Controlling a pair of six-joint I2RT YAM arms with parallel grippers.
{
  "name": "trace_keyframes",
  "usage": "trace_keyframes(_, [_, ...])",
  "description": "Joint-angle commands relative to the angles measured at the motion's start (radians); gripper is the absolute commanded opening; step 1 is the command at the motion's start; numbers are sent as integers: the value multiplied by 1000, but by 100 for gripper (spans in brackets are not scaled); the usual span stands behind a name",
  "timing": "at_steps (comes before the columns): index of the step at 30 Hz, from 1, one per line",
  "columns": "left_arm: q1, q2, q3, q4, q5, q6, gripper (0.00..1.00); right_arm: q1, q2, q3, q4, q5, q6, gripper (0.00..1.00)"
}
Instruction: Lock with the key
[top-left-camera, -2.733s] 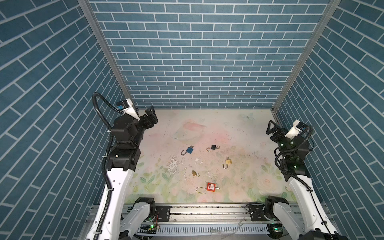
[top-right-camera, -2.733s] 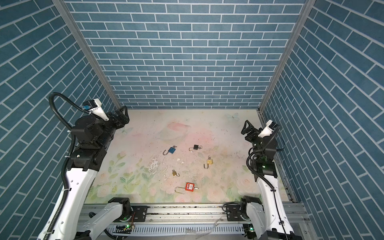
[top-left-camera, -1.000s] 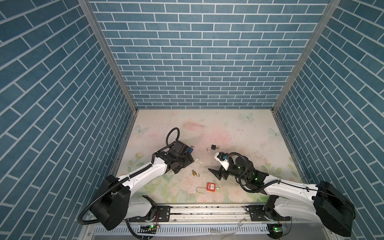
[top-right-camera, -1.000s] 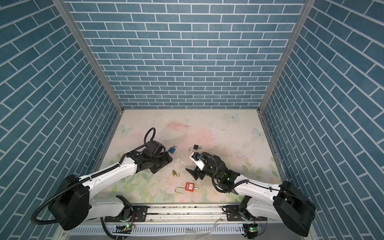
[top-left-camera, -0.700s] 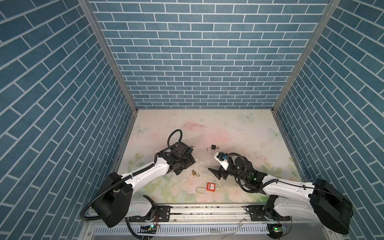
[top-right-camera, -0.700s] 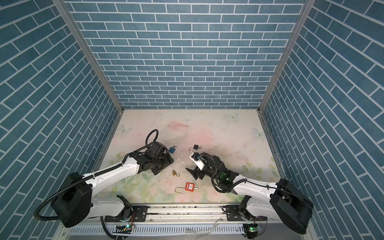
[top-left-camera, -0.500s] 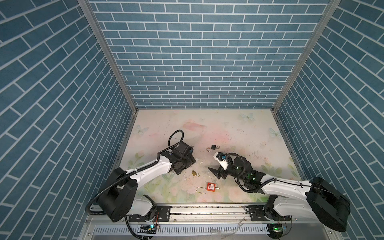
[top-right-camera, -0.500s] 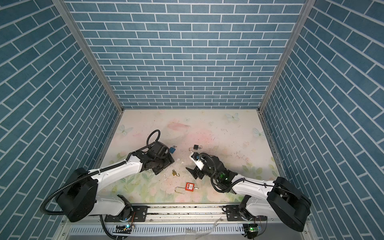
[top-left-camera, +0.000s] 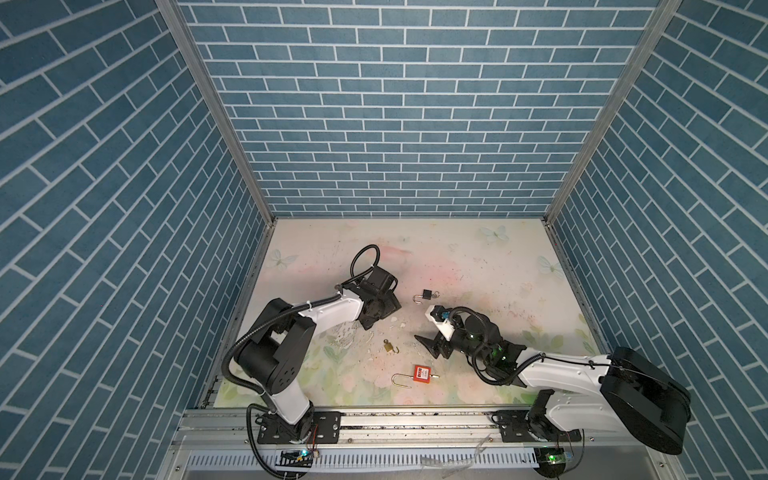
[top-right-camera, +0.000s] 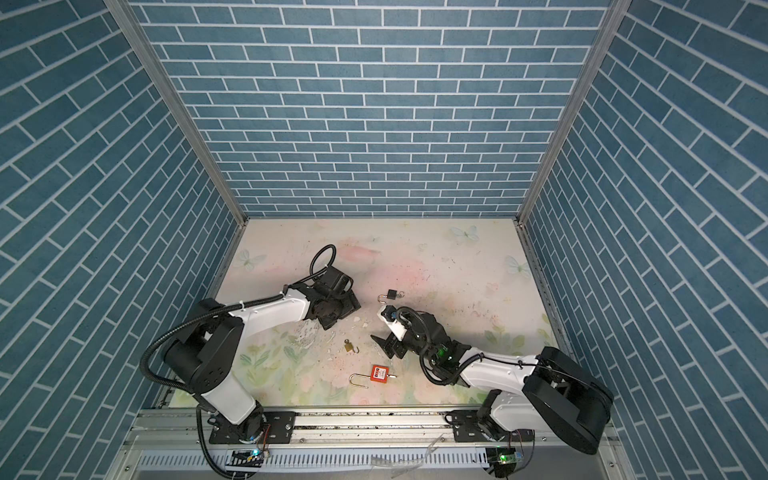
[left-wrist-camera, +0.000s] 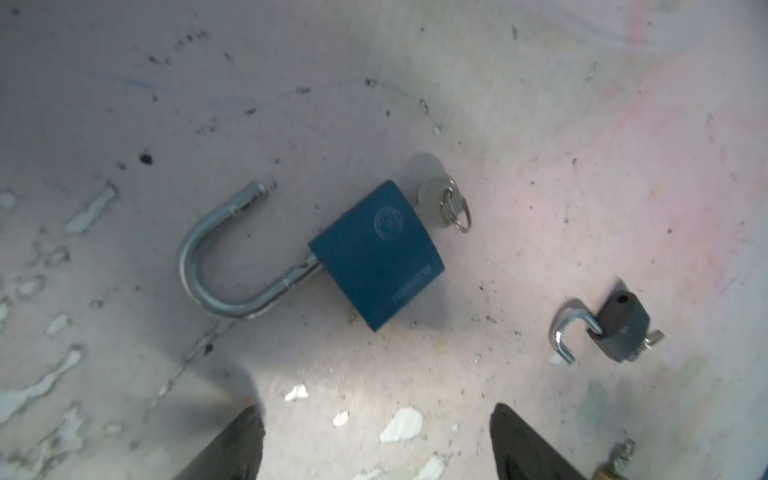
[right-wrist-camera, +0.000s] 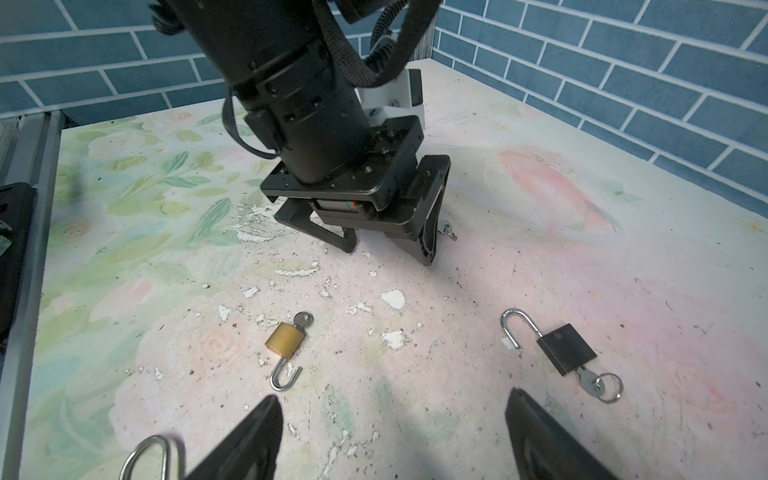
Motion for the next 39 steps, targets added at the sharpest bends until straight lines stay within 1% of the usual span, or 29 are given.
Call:
trace_keyframes(1, [28, 44, 26, 4, -37, 41, 87, 6, 20, 19, 26, -8, -31, 84])
trace_keyframes(3, [45, 60, 31, 13, -38, 48, 87, 6, 23, 24, 24, -9, -37, 84])
trace_keyframes(6, [67, 77, 45, 13, -72, 67, 87, 6, 27, 26, 23, -1, -41, 84])
trace_keyframes(13, [134, 148, 98, 9, -88, 117, 87, 6, 29, 33, 24, -6, -40, 84])
trace_keyframes(20, [169, 217, 194, -24, -129, 196, 87, 5, 28, 42, 6, 5, -48, 84])
trace_keyframes(25, [174, 209, 219, -43, -159, 205, 87, 6, 24, 46, -7, 5, -50, 84])
trace_keyframes(27, [173, 186, 222, -69, -172, 191, 87, 5, 22, 47, -9, 6, -53, 84])
trace_keyframes(29, [166, 165, 237, -131, -192, 163, 87, 6, 21, 44, -9, 5, -53, 84])
trace_keyframes(35, [92, 165, 389, -405, -276, 44, 87, 5, 48, 30, 46, -1, -52, 84])
trace_keyframes(39, [50, 197, 473, -490, -272, -27, 87, 6, 71, 29, 76, -9, -47, 84])
